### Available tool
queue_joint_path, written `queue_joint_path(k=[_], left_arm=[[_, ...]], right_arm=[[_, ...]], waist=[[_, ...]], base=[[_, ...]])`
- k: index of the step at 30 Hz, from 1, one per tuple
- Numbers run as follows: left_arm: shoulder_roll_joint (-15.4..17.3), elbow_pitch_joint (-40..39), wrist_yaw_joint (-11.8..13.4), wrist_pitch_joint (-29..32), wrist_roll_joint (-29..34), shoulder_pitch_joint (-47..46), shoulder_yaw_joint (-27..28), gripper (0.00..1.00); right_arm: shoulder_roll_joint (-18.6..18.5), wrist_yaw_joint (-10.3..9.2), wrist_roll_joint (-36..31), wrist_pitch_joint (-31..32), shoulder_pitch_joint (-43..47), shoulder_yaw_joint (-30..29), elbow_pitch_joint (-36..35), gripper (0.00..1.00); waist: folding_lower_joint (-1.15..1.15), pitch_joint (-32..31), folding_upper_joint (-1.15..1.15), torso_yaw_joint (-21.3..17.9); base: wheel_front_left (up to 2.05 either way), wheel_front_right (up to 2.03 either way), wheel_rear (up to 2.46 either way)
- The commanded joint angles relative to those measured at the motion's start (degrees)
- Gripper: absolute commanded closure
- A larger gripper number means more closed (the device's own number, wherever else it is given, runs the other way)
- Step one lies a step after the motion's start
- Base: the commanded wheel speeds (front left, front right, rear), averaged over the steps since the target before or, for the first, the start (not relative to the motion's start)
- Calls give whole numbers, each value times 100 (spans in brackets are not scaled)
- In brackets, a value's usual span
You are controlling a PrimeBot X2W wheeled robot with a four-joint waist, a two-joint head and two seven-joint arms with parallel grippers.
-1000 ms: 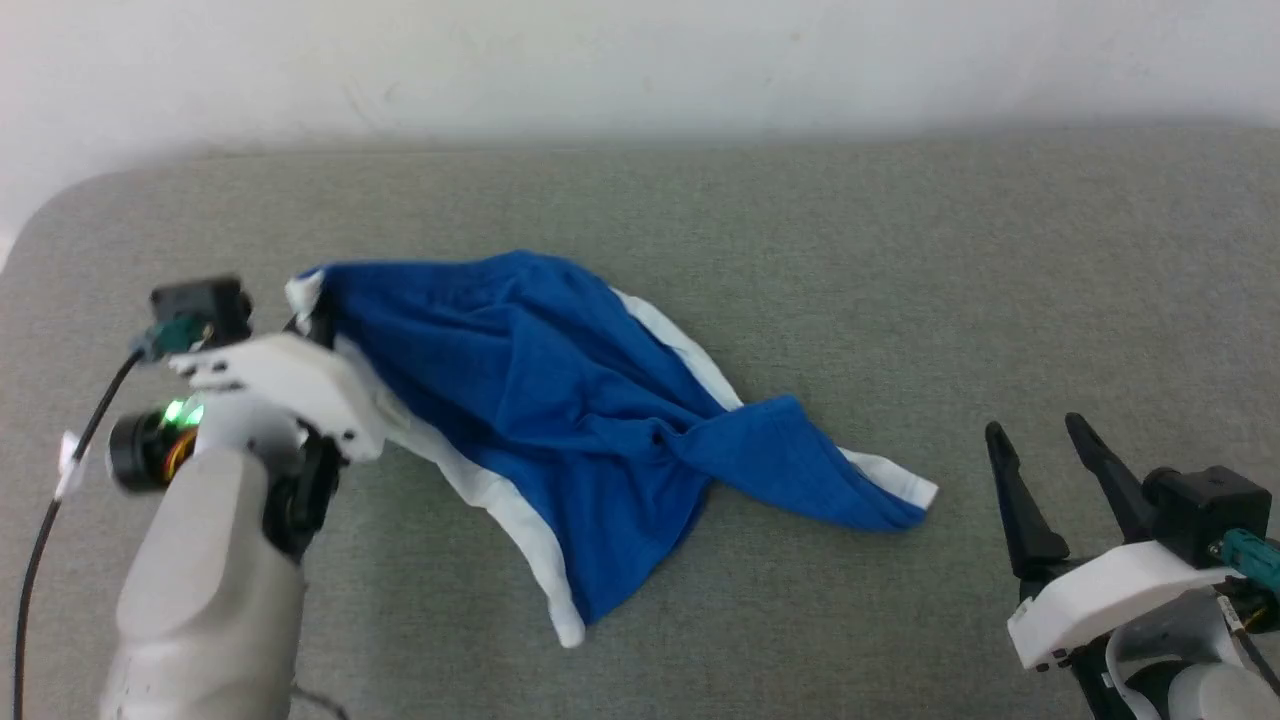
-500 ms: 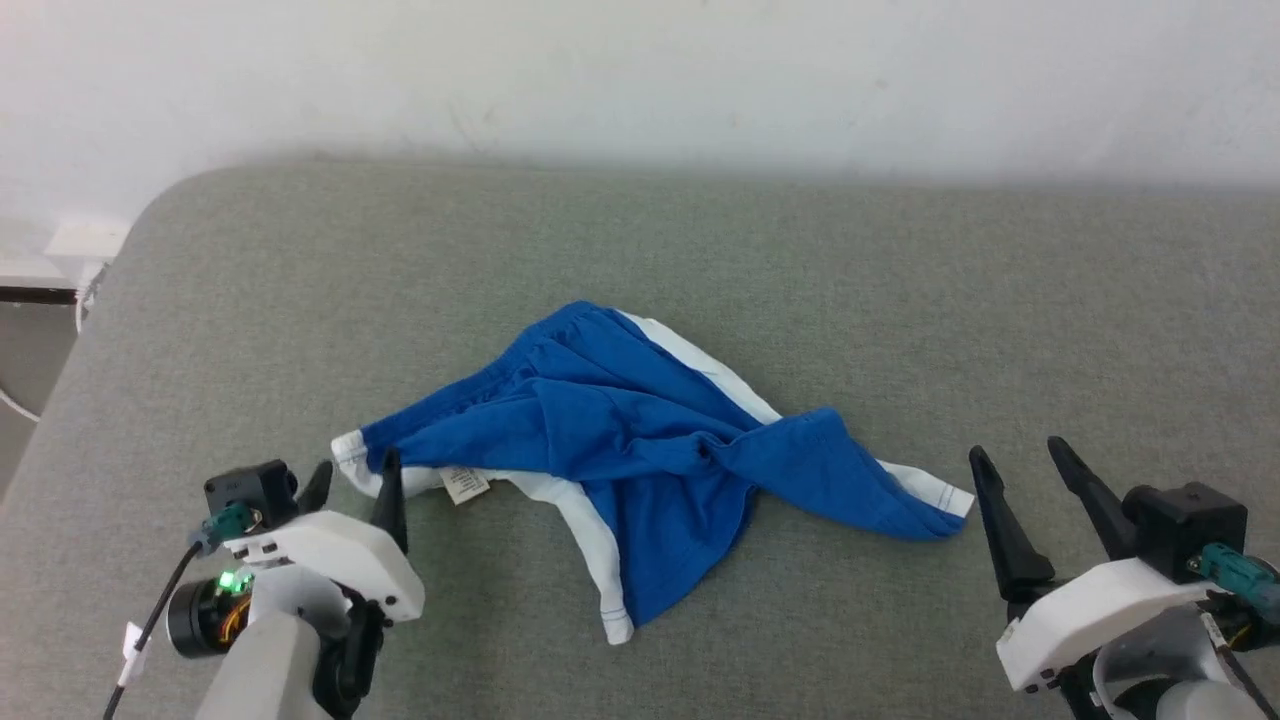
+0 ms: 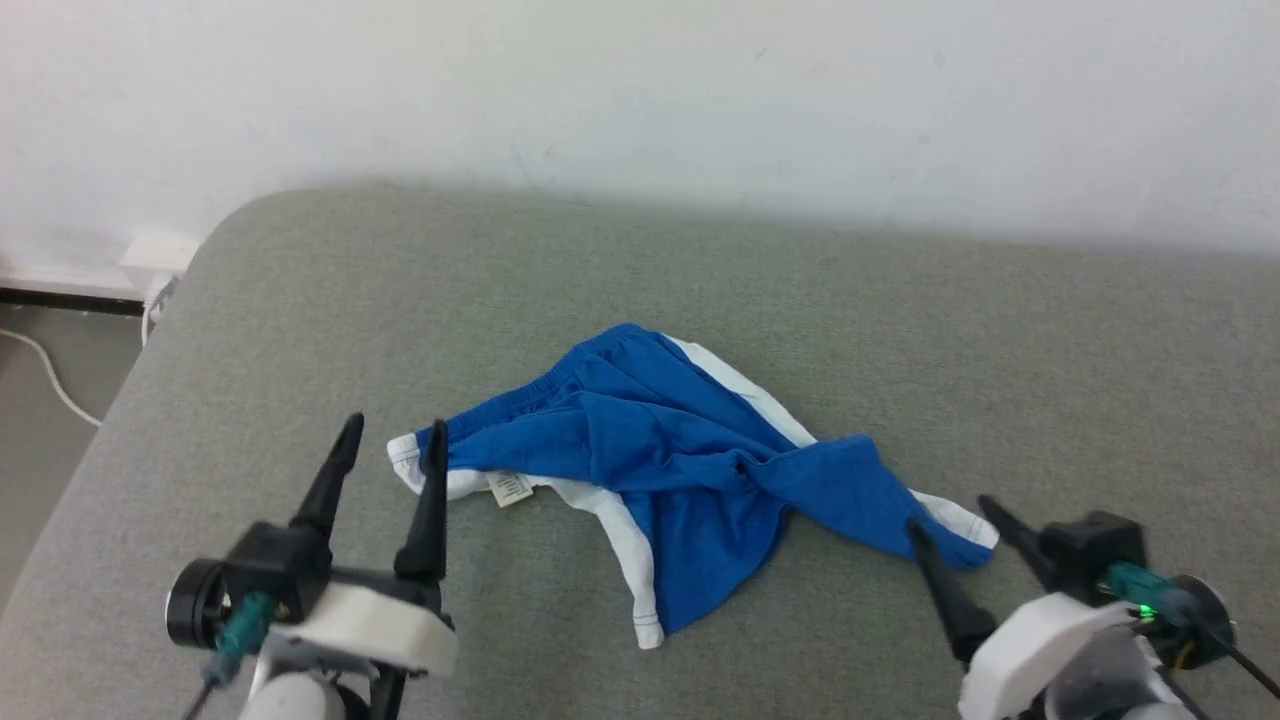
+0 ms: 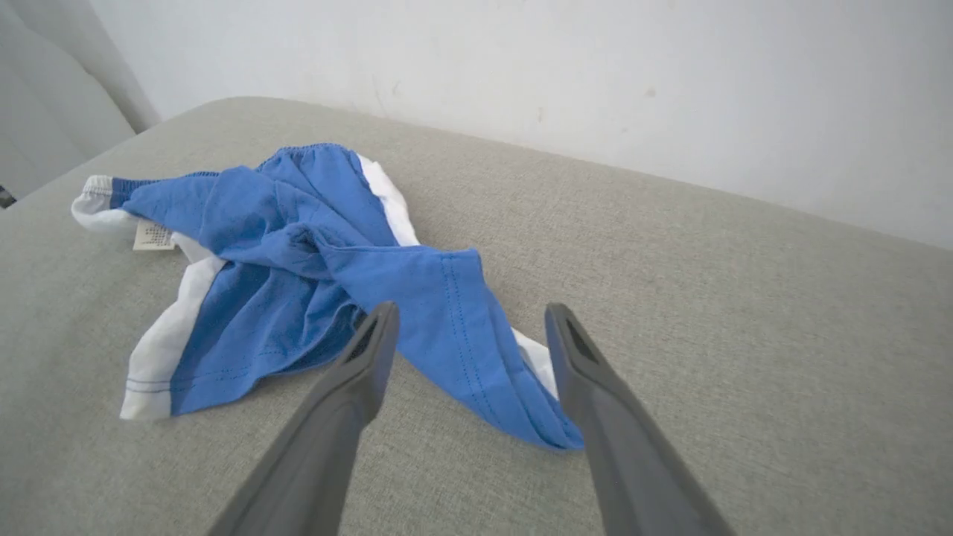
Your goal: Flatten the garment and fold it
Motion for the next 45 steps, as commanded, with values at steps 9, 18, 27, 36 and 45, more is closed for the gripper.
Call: queue_joint_path(k=[9,18,27,36,45], left_arm=[[-325,-510,-131,-26,896,646,-196,0],[-566,-382,-203,-27,936,489,-206,0],[-683,-350,-247,-27,925,427,-82,0],[-719,-188,-291,-27,975,453,13,0],[-724,-97,-352,-27,1040,569,49,0]], right_arm=[[-396,-4,995,1888,-1068,1164,624,0],[-41,-4,1346,2667,-1870,1107,1830,0],[135,-4,1284,2467,-2246,1142,2817,53],[-165,-4,1375,2135,-2289,1524,3014,100],[-1414,-4,1549,2375,-1938,1712,2102,100]], waist=[[1,264,0,472],[1,496,0,928],[1,697,0,1156],[1,565,0,854],[1,220,0,277]], base=[[0,0,0],[0,0,0],[0,0,0],[0,0,0],[0,0,0]])
